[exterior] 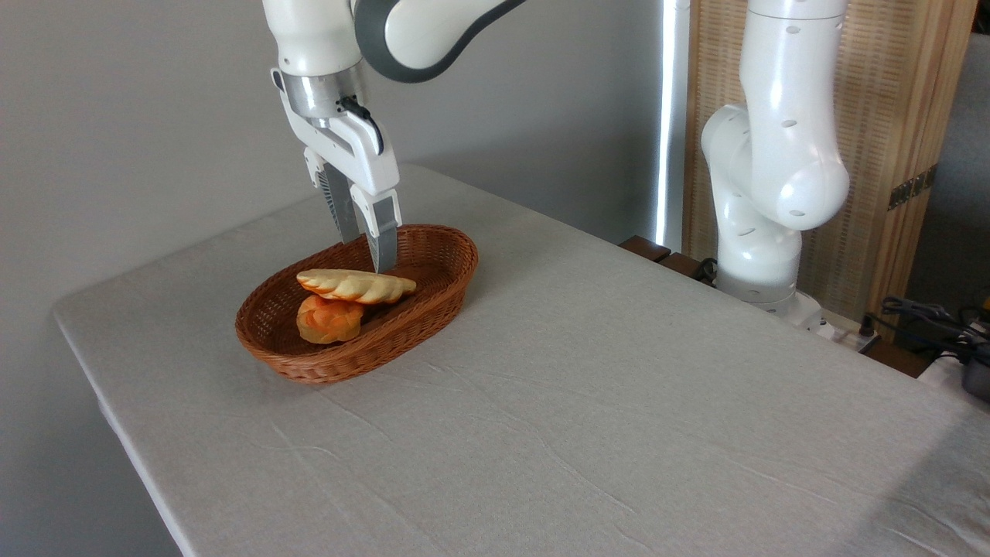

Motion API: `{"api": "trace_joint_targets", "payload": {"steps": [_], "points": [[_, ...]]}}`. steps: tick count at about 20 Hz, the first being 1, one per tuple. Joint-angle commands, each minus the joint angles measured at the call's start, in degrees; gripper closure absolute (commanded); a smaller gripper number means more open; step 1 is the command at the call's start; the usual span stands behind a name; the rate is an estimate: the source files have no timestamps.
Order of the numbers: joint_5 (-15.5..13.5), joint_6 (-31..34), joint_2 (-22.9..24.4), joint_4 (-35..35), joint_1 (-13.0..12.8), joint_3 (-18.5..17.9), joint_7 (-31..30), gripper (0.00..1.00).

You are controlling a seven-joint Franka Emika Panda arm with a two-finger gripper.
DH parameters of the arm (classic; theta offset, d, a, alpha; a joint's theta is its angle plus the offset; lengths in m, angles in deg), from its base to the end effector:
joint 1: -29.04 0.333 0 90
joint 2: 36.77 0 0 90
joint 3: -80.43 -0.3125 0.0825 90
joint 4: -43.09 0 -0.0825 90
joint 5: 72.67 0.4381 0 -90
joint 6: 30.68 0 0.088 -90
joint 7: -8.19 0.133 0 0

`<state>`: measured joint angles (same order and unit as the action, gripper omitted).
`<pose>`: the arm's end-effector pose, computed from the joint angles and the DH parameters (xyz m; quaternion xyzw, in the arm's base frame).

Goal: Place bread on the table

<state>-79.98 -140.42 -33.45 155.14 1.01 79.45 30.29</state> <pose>0.5255 -0.2819 0.4565 0.9162 -0.3959 0.0062 0.0610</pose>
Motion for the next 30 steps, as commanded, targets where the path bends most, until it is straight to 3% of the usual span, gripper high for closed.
{"api": "trace_joint_targets", "payload": {"steps": [1, 10, 21, 22, 24, 25, 30], "points": [[-1.22, -2.49, -2.61, 0.28, 0.08, 0.63, -0.92, 0.00], [-2.71, -6.97, -7.45, -0.60, 0.43, 0.55, -2.94, 0.00], [-1.92, -7.51, -8.07, -0.60, 0.69, 0.02, -2.33, 0.00], [-1.14, -7.25, -7.89, -0.60, 0.78, -0.07, -1.98, 0.09], [0.54, -6.72, -7.54, -0.60, 0.87, -0.24, -0.93, 0.42], [0.63, -6.72, -7.19, -0.60, 0.87, -0.33, -0.83, 0.50], [0.63, -4.96, -6.92, -0.60, 0.78, -0.86, 0.40, 0.57]]}}
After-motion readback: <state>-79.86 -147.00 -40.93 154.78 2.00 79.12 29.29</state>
